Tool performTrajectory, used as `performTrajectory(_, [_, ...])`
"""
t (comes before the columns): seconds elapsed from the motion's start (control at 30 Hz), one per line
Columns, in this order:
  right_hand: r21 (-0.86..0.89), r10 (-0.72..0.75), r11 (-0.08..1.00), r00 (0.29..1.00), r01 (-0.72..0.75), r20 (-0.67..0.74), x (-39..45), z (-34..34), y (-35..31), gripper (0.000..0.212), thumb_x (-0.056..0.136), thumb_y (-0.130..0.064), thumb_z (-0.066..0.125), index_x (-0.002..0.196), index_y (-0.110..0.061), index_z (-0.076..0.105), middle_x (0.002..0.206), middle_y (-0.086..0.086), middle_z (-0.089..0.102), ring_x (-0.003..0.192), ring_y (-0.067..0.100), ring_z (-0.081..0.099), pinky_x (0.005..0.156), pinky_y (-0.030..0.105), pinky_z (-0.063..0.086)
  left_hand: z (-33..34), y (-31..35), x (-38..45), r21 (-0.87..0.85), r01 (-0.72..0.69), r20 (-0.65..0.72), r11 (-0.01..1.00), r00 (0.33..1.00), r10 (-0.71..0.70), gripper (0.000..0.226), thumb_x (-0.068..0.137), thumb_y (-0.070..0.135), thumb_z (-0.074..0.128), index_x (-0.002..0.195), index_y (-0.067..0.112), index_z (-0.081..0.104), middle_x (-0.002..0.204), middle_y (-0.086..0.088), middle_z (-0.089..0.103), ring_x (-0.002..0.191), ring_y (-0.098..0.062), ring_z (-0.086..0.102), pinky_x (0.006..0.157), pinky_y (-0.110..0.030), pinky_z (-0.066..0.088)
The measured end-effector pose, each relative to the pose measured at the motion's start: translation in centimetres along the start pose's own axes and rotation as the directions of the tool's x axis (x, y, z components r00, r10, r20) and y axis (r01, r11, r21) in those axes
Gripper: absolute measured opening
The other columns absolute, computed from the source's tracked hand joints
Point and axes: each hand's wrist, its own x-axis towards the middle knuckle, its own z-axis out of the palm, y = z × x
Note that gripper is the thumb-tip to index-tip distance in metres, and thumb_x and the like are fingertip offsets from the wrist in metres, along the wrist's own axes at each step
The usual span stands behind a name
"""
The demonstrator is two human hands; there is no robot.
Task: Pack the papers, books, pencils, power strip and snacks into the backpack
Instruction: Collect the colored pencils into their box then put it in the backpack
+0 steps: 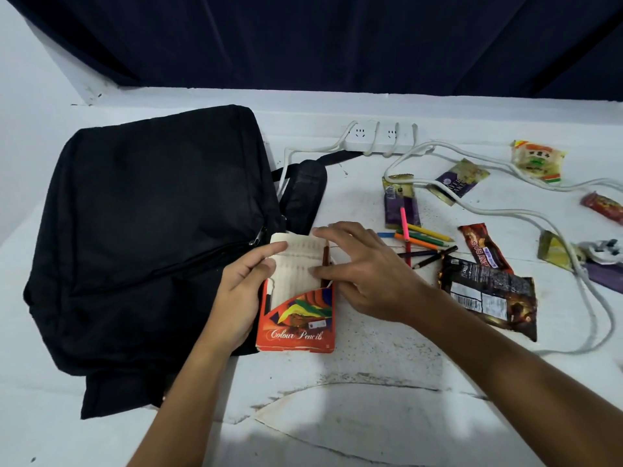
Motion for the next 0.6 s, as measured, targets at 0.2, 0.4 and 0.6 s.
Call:
performTrajectory(0.2, [0.229,0.094,0.97,0.993,-0.076,-0.069,-1.2,0.8,-0.8,0.036,0.083,-0.021,0.046,0.1,-0.012,0.076,0.138,0.012,0.052,0.134,0.034,0.037,0.093,0.059,0.045,0.0,0.0,0.0,0.001,-0.001,-0.012,1.0,1.0,0.001,0.038,0.1,0.007,0.043,0.106,0.026,0.074,0.121,-0.004,0.067,0.118,-0.026,0.059,0.104,-0.06,0.041])
performTrajectory(0.4, [0.307,0.19,0.939,0.977,-0.153,-0.096,-2.2,1.7,-0.8,0.038,0.088,-0.026,0.05,0.116,-0.01,0.07,0.145,0.01,0.044,0.142,0.03,0.026,0.102,0.057,0.04,0.0,0.0,0.0,-0.013,0.002,-0.024,1.0,1.0,-0.002,0.038,0.1,0.005,0.043,0.105,0.026,0.075,0.121,-0.004,0.067,0.118,-0.026,0.06,0.104,-0.058,0.042])
performTrajectory(0.6, [0.333,0.202,0.93,0.972,-0.153,-0.117,-2.6,2.1,-1.0,0.037,0.09,-0.032,0.054,0.117,-0.012,0.069,0.147,0.009,0.043,0.142,0.029,0.025,0.107,0.05,0.038,0.2,0.2,-0.2,-0.015,0.007,-0.03,1.0,1.0,-0.008,0.037,0.1,0.006,0.042,0.105,0.023,0.074,0.118,-0.005,0.068,0.114,-0.03,0.061,0.097,-0.054,0.047])
